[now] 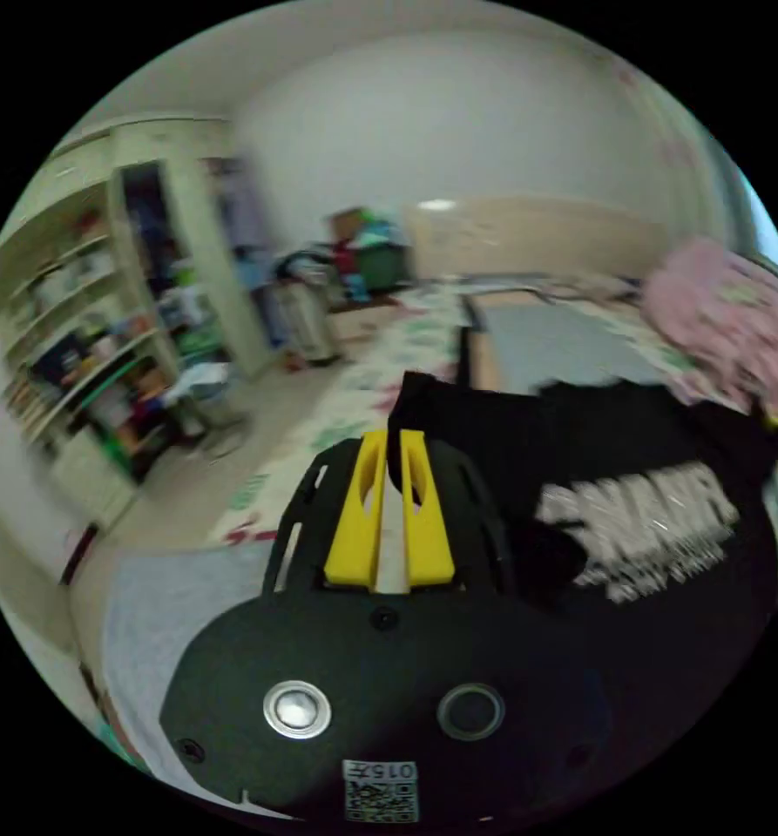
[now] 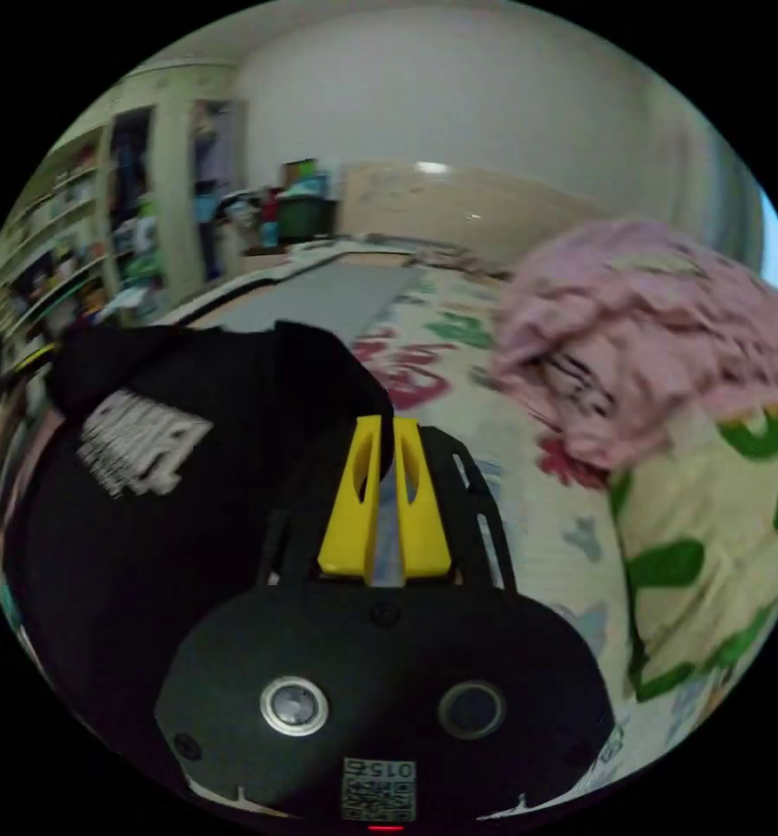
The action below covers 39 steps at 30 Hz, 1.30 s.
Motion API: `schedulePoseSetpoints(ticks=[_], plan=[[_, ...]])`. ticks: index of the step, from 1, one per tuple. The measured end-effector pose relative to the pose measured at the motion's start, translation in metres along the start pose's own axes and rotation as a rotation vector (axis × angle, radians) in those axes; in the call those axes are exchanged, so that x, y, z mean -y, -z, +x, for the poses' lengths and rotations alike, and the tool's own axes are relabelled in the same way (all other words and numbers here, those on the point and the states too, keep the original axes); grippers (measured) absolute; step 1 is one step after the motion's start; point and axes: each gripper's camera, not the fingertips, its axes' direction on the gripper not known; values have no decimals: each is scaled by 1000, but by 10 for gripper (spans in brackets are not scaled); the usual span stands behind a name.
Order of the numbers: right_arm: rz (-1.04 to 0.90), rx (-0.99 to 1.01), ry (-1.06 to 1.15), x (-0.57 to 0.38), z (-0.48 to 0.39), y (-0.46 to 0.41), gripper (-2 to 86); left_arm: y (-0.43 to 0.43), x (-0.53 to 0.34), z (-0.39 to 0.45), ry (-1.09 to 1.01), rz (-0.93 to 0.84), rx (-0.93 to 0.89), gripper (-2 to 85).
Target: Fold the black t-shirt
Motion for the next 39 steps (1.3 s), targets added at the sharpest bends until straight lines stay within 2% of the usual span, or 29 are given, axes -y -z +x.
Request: schedulePoseSetpoints(ticks=[2,4,6,10,14,16,18,19,20,21,22,24,26,28,31,32,35,39], plan=[[-55,-25,-169,-2,52,-7,54,5,0,-29,97,-55,93,79],[-43,21,-237,-1,70,-3,55,20,-8,-44,154,-58,58,84],[-13,72,-241,4,66,4,53,48,-13,-35,105,-56,-32,81],[-18,179,-25,30,-3,11,47,103,-15,7,-62,-110,-251,77],[12,400,277,42,-109,33,21,218,-40,62,-246,-104,-533,66],[11,407,450,35,-170,42,10,276,-64,93,-356,-66,-552,44],[46,280,569,19,-232,45,0,346,-100,149,-567,-33,-448,21],[80,140,642,3,-271,41,-5,363,-110,166,-626,-20,-392,16],[114,-16,718,-15,-308,31,-7,394,-130,199,-725,38,-234,10],[132,-91,751,-23,-324,26,-8,419,-152,235,-848,105,-50,5],[172,-218,810,-39,-352,13,-9,428,-163,254,-913,131,44,3],[222,-347,873,-58,-381,-5,-9,451,-201,317,-1151,200,372,-2],[209,-366,913,-68,-407,-26,-10,463,-215,346,-1250,238,483,-4],[162,-336,940,-70,-422,-43,-10,477,-215,362,-1256,269,543,-5],[290,-556,983,-85,-451,-66,-10,506,-200,377,-1256,265,544,-5],[298,-545,979,-83,-455,-68,-10,516,-195,383,-1264,259,558,-5],[298,-557,970,-74,-466,-77,-10,535,-178,397,-1259,174,633,-5],[294,-556,977,-63,-479,-86,-9,552,-159,421,-1365,25,771,-5]])
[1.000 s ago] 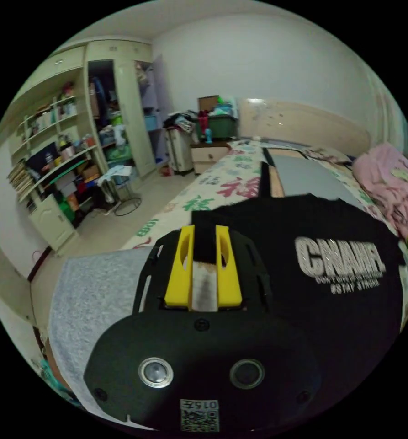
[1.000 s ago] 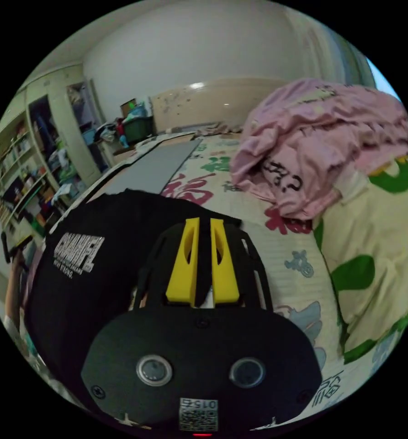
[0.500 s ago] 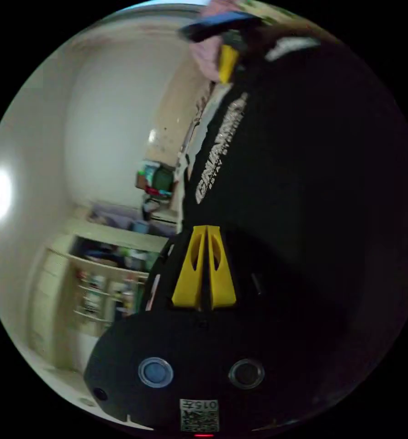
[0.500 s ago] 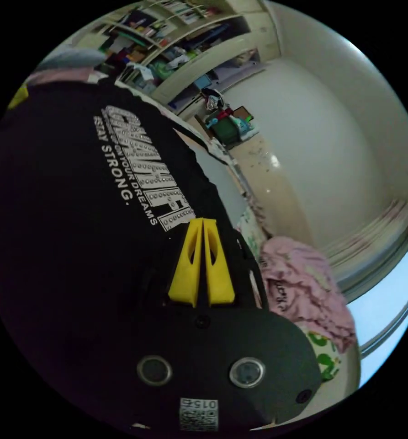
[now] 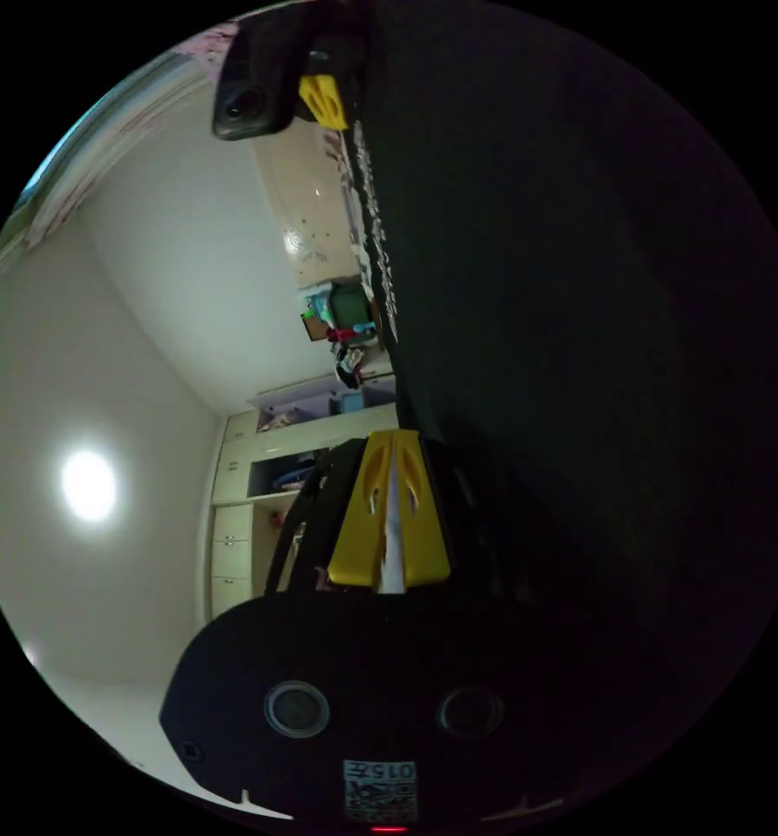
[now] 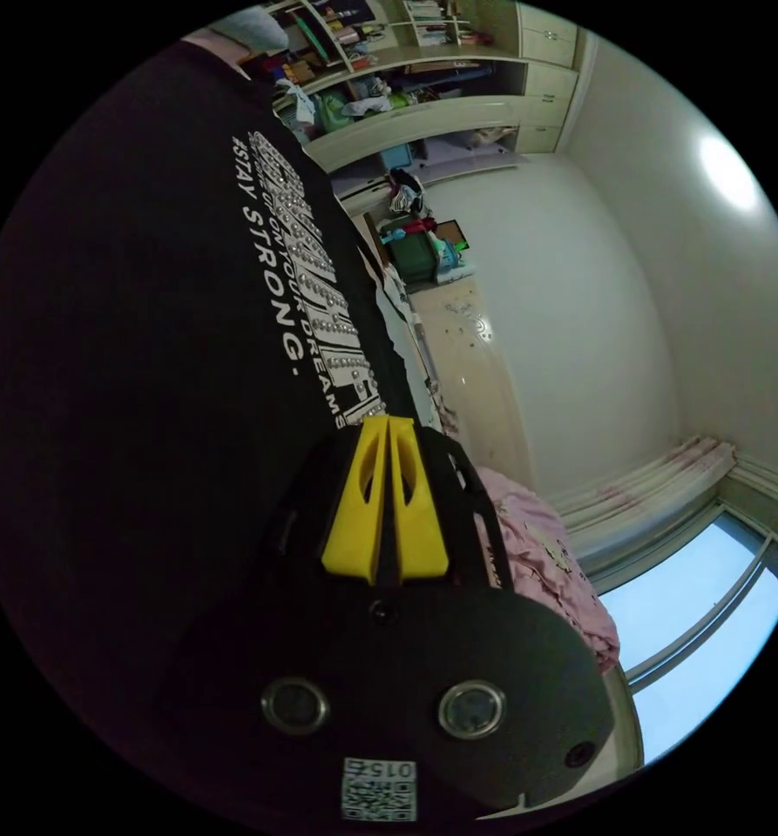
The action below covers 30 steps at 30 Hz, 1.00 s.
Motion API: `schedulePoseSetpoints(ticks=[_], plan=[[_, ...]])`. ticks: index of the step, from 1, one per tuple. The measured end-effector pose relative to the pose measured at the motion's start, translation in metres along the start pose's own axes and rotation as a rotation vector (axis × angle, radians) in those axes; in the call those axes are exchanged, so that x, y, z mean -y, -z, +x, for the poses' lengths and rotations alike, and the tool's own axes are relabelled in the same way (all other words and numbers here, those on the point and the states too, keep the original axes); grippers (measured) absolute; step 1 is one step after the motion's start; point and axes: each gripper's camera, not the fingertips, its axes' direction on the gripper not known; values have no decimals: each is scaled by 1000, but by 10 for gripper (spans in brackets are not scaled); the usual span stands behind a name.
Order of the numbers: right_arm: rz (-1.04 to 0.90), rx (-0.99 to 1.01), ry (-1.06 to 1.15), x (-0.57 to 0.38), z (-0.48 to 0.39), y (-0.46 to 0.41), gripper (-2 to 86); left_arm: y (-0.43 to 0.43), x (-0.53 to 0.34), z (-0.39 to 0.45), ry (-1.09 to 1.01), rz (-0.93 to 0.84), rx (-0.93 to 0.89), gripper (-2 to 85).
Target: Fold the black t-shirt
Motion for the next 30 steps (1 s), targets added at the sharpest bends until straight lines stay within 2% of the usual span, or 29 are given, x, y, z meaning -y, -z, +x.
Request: schedulePoseSetpoints(ticks=[9,20,30], plan=[[-24,-7,7,48,2,-23,-7,27,3,-62,3,-6,4,-5],[-283,-104,-25,131,8,-58,-6,32,-8,-117,4,-7,8,-5],[-309,-119,-38,170,25,-77,-6,19,-27,-154,0,-9,14,-4]])
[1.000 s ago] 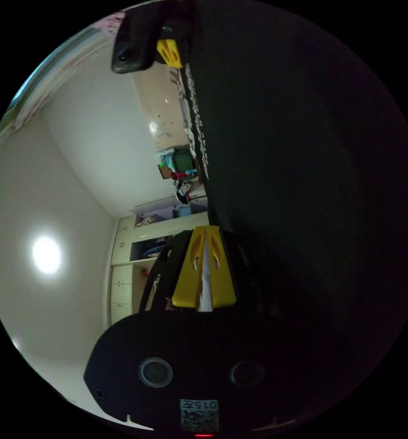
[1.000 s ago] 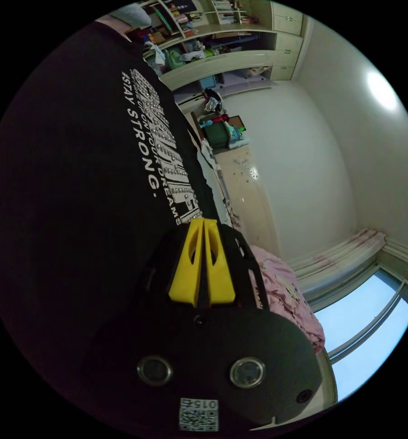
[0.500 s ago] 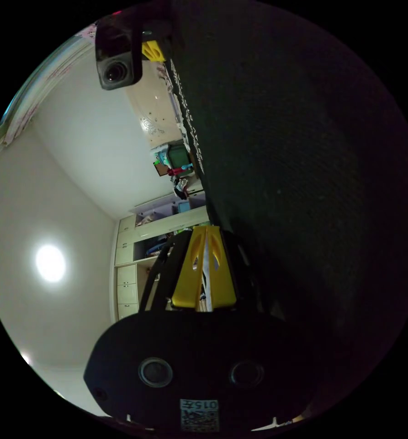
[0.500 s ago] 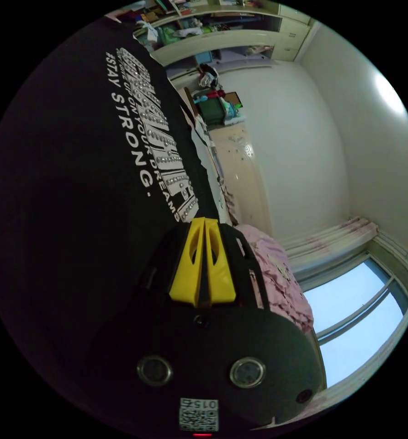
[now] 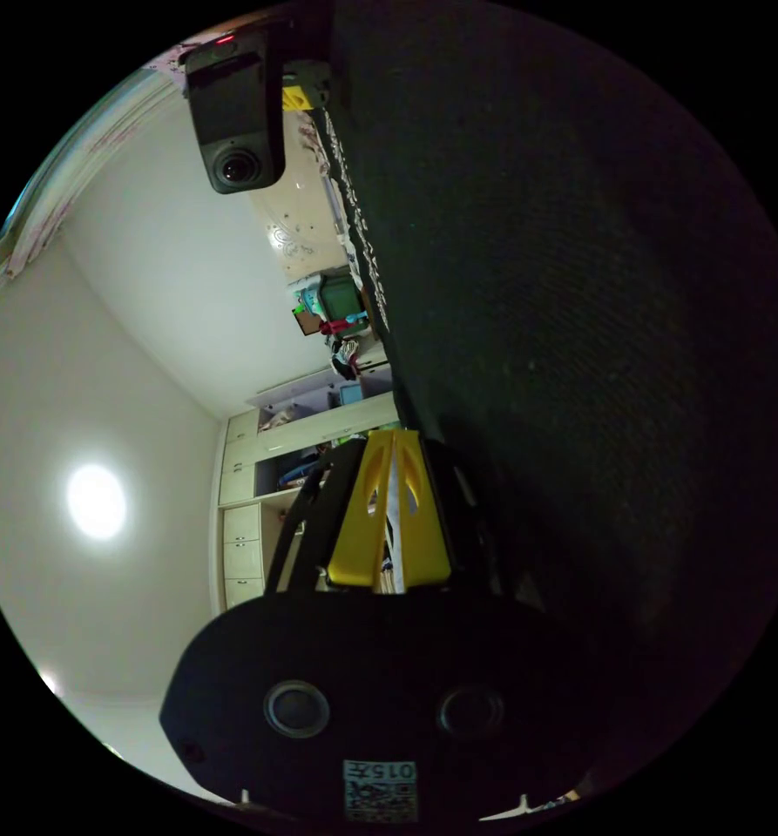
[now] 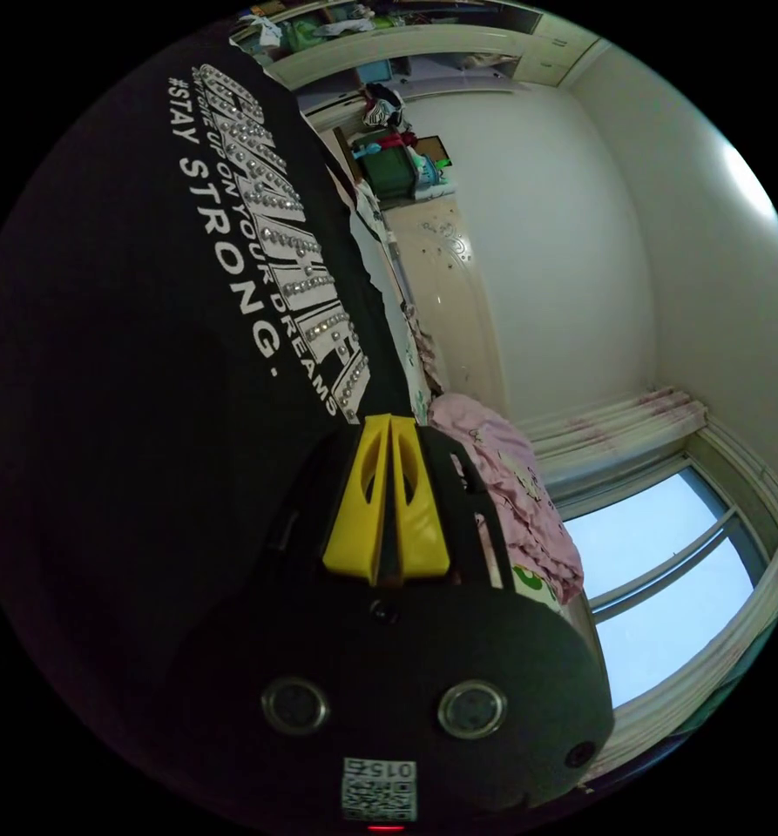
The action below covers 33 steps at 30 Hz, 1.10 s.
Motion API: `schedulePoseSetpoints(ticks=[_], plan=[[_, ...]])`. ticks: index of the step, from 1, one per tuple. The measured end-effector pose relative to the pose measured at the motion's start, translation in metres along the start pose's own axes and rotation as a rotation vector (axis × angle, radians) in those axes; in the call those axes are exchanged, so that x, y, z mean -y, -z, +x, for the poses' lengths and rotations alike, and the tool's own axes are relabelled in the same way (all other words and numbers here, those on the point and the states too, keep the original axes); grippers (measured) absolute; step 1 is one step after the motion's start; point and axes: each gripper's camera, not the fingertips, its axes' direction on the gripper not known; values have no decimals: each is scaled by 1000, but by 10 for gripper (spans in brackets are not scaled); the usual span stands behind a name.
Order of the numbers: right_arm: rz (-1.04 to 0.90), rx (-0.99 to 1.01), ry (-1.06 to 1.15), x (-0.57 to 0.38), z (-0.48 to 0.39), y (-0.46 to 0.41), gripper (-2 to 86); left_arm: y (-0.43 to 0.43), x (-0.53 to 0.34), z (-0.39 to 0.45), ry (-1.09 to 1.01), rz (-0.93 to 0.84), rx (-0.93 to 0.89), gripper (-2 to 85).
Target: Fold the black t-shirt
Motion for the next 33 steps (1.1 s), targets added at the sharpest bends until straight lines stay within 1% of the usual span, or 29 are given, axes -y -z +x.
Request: schedulePoseSetpoints(ticks=[17,33], plan=[[4,-3,-3,54,27,-12,-6,-38,-36,-35,-5,-3,8,-5],[4,-5,-5,84,39,-18,-6,-70,-60,-51,-7,-4,12,-4]])
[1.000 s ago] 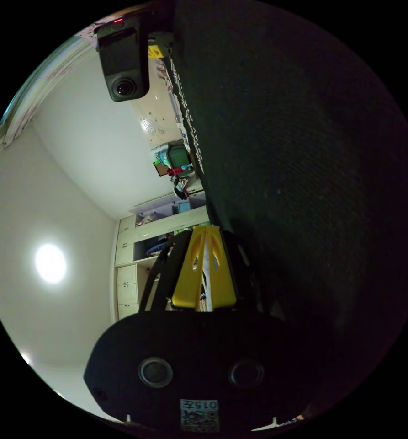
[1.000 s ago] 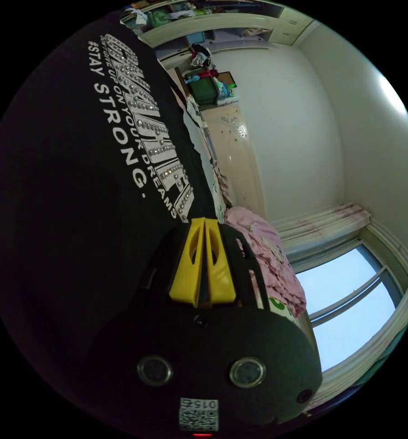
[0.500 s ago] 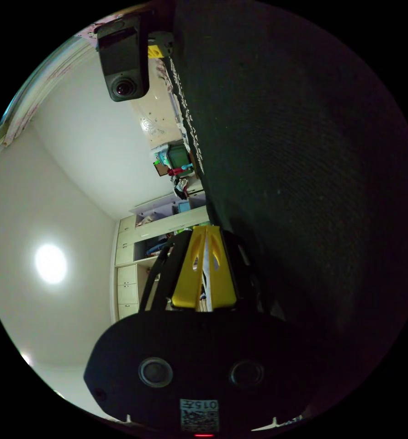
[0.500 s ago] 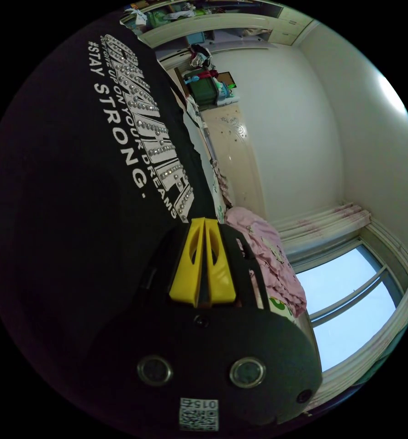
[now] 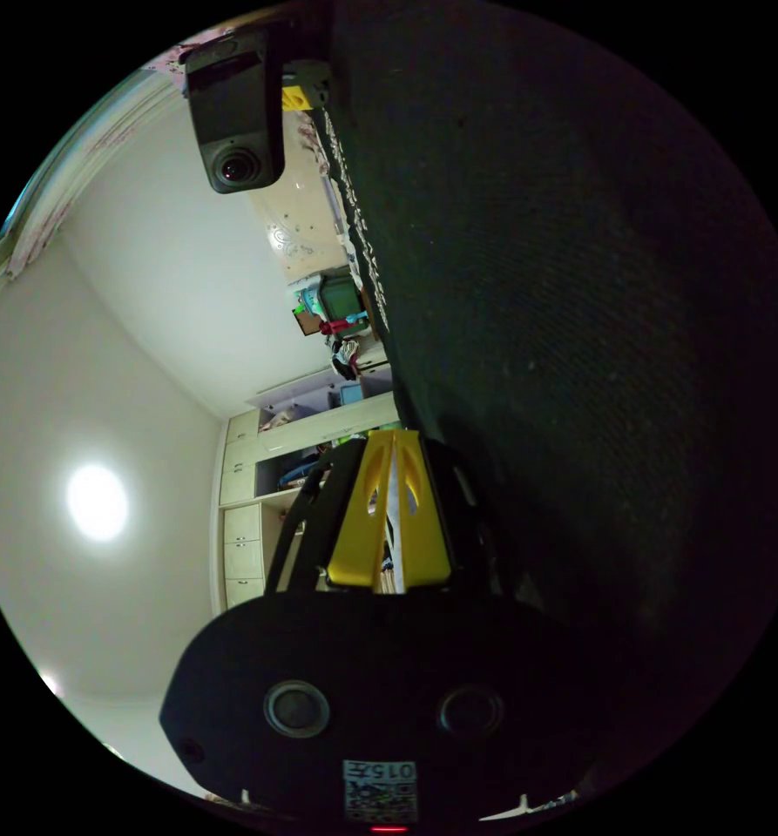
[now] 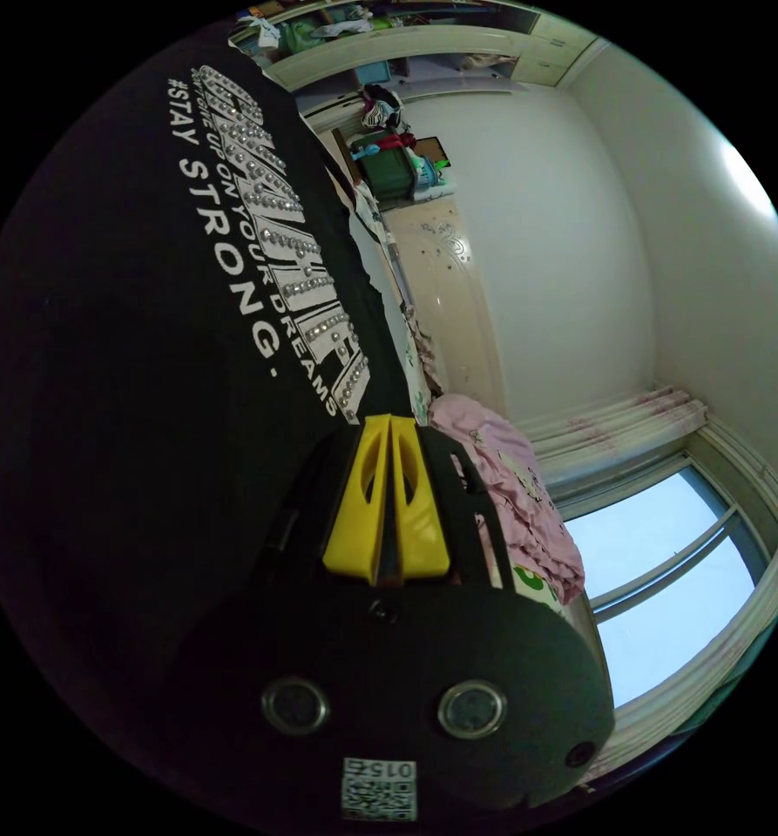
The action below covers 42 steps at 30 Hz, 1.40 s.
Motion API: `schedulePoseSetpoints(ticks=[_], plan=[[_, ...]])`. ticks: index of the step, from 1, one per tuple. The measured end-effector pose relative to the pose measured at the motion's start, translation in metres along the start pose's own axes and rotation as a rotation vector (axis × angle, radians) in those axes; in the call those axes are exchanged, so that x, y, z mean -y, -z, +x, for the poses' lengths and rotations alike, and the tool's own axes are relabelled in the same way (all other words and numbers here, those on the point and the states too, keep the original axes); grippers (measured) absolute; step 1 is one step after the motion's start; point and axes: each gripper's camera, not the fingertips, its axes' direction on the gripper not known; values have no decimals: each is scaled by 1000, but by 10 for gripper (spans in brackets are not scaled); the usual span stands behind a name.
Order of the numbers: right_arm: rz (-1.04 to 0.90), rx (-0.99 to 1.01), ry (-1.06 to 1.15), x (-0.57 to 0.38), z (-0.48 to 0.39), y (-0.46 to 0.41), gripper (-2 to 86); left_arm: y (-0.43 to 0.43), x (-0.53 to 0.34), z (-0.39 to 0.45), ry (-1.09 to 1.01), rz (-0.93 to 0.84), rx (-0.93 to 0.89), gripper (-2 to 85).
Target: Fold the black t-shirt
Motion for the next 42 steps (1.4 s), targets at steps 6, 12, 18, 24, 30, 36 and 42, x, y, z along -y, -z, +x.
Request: schedulePoseSetpoints(ticks=[6,12,18,24,30,36,42], plan=[[0,0,-1,7,-1,-1,-6,-8,-4,-4,0,-1,1,-5],[0,0,-2,11,-5,-2,-6,-14,-3,-7,0,-1,1,-5],[0,0,-3,12,-13,-2,-6,-17,1,-9,0,-1,2,-5],[0,1,-5,10,-23,-3,-7,-17,9,-11,0,-2,2,-4],[-2,1,-7,3,-37,-4,-7,-14,22,-11,1,-2,1,-4],[-2,2,-9,-8,-52,-5,-7,-8,38,-9,2,-2,1,-4],[-2,3,-11,-26,-69,-8,-6,-1,59,-5,4,-2,0,-4]])
